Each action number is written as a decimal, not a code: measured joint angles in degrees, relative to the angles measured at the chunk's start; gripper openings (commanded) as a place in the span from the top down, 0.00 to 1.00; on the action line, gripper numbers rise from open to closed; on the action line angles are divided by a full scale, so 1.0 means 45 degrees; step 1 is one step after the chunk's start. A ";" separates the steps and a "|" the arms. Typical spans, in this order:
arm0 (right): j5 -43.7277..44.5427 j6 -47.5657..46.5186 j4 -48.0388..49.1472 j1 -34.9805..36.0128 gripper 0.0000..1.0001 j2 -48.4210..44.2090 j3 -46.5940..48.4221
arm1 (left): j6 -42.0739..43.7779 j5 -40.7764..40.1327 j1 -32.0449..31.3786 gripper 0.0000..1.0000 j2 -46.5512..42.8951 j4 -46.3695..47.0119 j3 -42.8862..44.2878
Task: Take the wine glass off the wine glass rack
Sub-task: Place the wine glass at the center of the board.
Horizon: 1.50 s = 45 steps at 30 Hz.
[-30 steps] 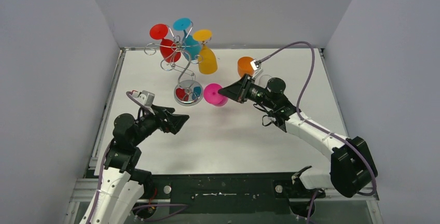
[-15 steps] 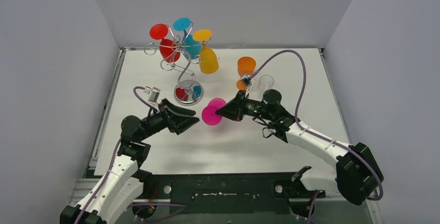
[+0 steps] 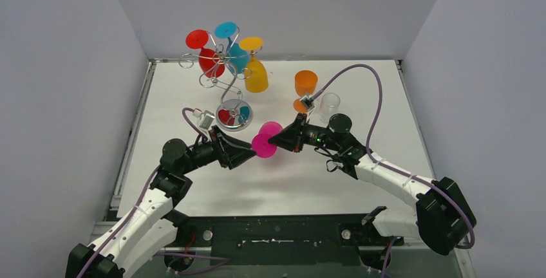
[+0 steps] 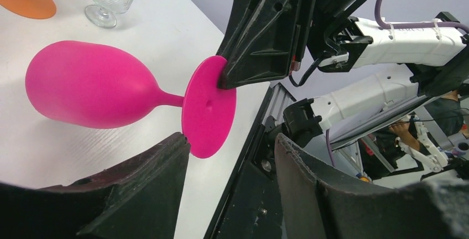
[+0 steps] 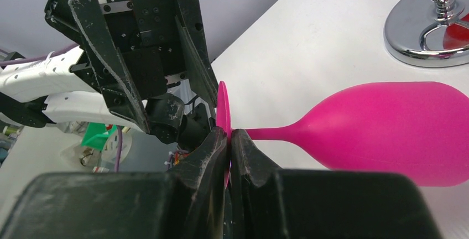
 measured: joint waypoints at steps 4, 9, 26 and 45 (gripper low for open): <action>-0.0155 0.0272 0.0408 -0.0010 1.00 0.0005 -0.0049 | 0.0029 -0.0024 -0.0053 0.43 0.0214 0.0029 0.0000; -0.0141 0.0117 0.0345 0.0117 1.00 -0.0024 -0.0044 | 0.0340 -0.0427 -0.0189 0.43 0.0141 -0.0471 0.0000; -0.0651 0.0554 0.0685 0.0121 1.00 0.0015 -0.0034 | 0.0282 -0.0170 -0.0199 0.66 0.0622 -0.0087 0.0000; -0.2229 0.0636 0.1093 0.0296 0.95 0.0928 0.0801 | 0.0374 0.1069 -0.0257 1.00 0.0699 0.1127 -0.0058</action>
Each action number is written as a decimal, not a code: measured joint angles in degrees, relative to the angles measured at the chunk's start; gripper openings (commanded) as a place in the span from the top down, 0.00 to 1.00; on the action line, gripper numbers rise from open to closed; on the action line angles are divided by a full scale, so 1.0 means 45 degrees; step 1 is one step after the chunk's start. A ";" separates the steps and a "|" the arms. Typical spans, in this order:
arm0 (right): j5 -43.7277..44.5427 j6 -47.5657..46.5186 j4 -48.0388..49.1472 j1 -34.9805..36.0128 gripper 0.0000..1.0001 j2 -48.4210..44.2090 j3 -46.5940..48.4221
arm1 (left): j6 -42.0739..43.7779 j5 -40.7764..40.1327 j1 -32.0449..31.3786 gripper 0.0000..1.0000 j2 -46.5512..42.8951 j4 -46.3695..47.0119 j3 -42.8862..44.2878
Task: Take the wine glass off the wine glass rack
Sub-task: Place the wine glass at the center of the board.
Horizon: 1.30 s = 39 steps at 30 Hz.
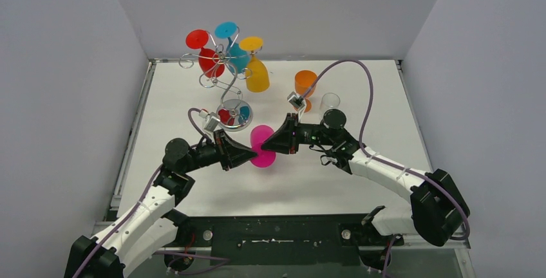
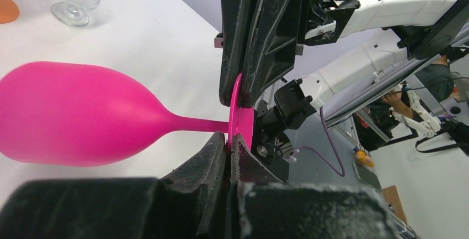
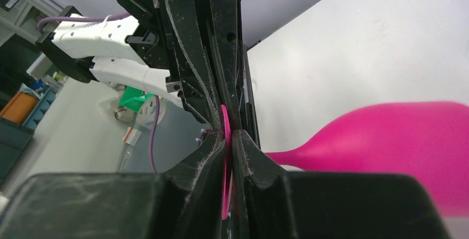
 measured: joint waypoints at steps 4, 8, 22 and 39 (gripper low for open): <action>-0.0087 -0.0709 -0.0709 0.0175 1.00 0.0000 0.0452 | 0.0083 0.0044 0.0000 0.97 -0.0141 -0.0078 0.0010; 0.0160 -0.1137 -0.0923 0.0340 1.00 -0.0029 0.0495 | 0.0257 0.0000 -0.0015 0.59 -0.0248 -0.0194 0.0010; 0.1996 -0.2127 -0.0622 0.0903 1.00 -0.1083 0.0068 | -0.1069 0.0253 -0.0087 0.56 0.0301 0.1423 -0.0573; 0.2259 -0.2773 0.0607 0.1559 1.00 -0.1078 -0.0316 | -0.2059 0.0442 -0.0165 0.99 0.0495 0.2851 -0.0797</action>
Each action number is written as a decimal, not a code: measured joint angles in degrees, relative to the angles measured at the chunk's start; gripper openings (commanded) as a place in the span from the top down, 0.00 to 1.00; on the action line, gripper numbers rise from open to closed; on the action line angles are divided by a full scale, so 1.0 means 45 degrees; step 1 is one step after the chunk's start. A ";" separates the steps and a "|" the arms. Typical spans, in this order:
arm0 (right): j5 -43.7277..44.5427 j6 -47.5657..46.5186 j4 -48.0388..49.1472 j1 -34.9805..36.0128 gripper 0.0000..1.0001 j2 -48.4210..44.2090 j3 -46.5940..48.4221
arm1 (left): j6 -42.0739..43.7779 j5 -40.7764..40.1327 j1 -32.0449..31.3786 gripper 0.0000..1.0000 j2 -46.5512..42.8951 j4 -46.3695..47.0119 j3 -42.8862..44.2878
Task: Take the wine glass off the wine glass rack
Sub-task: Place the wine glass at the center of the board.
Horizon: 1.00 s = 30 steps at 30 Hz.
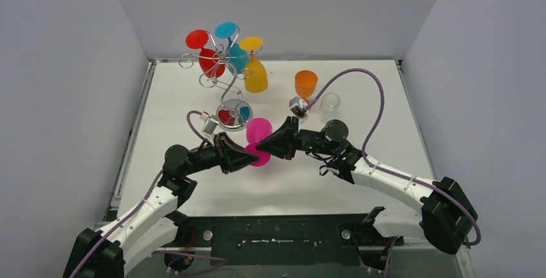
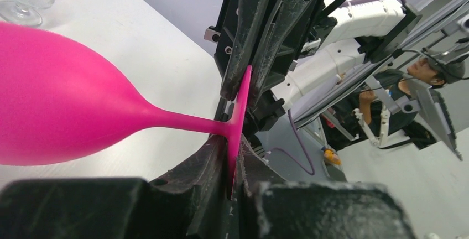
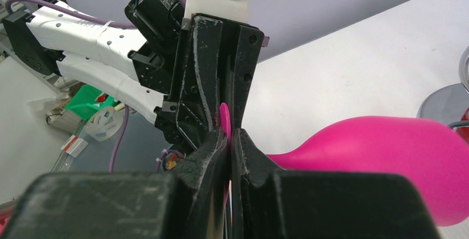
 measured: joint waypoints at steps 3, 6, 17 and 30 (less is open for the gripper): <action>0.0049 0.0010 0.0058 0.0005 0.98 0.0024 -0.0083 | 0.0019 0.0058 -0.0029 1.00 0.0000 0.0253 -0.0170; 0.0049 0.0034 0.0058 0.0024 0.82 0.0034 -0.0117 | 0.0039 0.0063 -0.0044 1.00 -0.0049 0.0398 -0.0301; 0.0058 -0.0141 -0.1520 -0.0253 0.33 0.0034 0.0529 | 0.2516 -0.0131 -0.0631 1.00 -0.1651 -0.0952 -0.0427; -0.0325 0.0811 -0.5153 -0.4352 0.12 -0.0262 0.1841 | 1.1098 0.0845 -0.1302 1.00 -0.2089 -0.7791 0.1234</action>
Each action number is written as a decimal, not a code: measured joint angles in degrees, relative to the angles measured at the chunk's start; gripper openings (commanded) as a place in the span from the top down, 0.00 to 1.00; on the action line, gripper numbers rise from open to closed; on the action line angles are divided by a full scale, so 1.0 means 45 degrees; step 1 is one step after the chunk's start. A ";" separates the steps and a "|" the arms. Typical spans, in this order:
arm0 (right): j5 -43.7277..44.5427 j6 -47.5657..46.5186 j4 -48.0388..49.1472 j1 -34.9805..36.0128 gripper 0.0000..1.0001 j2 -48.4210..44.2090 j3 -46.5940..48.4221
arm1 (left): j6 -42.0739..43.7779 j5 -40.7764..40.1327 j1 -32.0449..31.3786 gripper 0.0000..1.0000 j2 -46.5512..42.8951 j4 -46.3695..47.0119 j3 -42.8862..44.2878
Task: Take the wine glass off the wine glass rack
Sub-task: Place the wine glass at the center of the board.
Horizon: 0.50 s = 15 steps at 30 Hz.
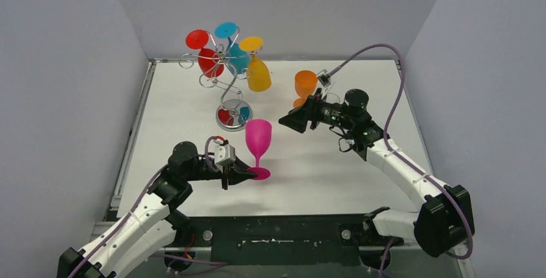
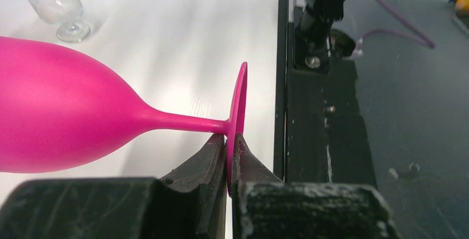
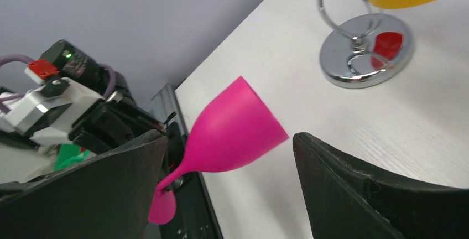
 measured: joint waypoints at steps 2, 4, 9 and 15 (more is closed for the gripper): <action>-0.1059 -0.0019 -0.0525 -0.0044 0.13 0.0529 0.0685 | 0.0903 0.0083 0.0000 1.00 -0.0015 -0.0738 -0.0010; -0.2079 -0.0136 -0.0986 0.0034 0.14 0.1059 0.1273 | 0.1540 0.0214 0.0005 1.00 -0.0155 -0.1088 -0.0063; -0.3240 -0.1035 -0.2336 0.0257 0.16 0.1341 0.1690 | 0.2608 0.1379 0.0160 1.00 -0.0845 -0.1127 -0.0316; -0.4065 -0.1511 -0.2895 0.0296 0.23 0.2064 0.2701 | 0.2565 0.2637 0.0214 1.00 -0.1161 -0.0505 -0.0908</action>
